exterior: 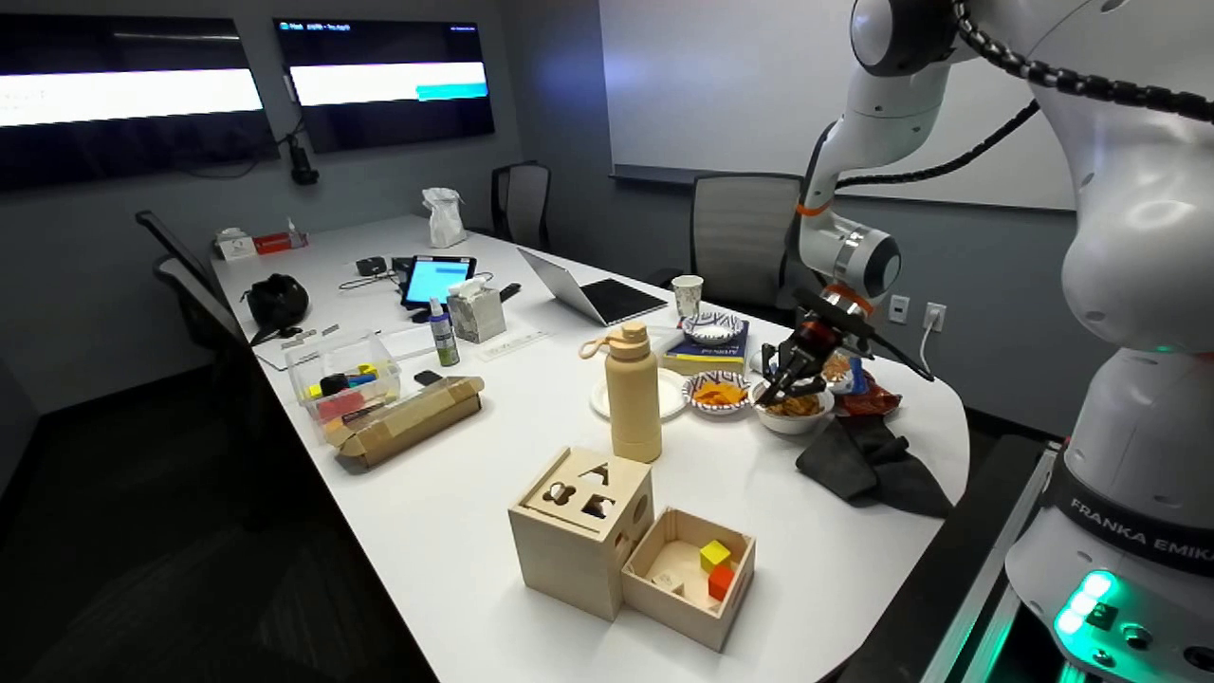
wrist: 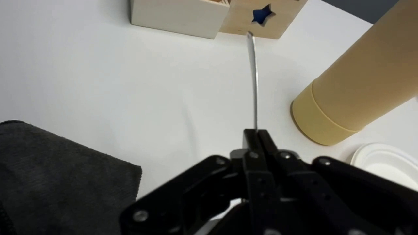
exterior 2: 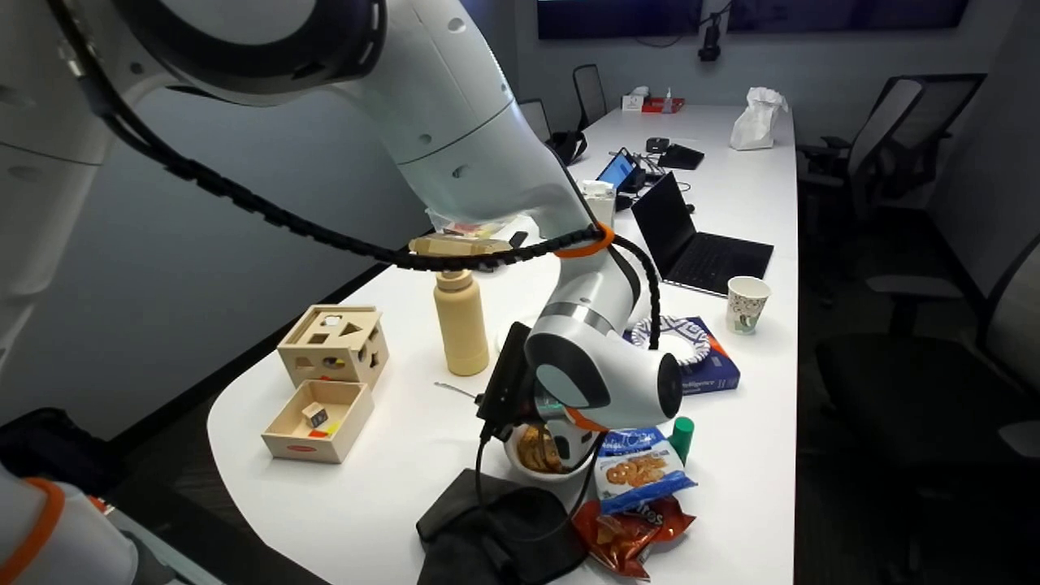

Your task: Use the silver spoon to stir the contents in the white and black bowl and then the white bowl.

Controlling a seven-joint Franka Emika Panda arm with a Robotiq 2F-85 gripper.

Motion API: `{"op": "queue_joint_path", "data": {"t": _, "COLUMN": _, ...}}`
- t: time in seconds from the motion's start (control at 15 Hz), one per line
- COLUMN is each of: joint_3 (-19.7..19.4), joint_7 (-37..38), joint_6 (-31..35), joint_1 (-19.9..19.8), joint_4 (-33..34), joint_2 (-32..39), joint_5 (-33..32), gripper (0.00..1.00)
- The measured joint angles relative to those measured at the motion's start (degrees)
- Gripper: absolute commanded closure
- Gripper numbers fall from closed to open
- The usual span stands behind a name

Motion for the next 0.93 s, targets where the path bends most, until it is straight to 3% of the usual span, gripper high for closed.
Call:
{"op": "queue_joint_path", "data": {"t": 0.53, "joint_3": 2.01, "joint_7": -0.83, "joint_6": -4.77, "joint_1": -0.31, "joint_4": 1.81, "joint_2": 1.37, "joint_5": 1.84, "gripper": 0.99}}
{"op": "queue_joint_path", "data": {"t": 0.93, "joint_3": 1.07, "joint_7": -0.59, "joint_6": -9.11, "joint_1": -0.32, "joint_4": 2.24, "joint_2": 2.24, "joint_5": 1.19, "gripper": 0.99}}
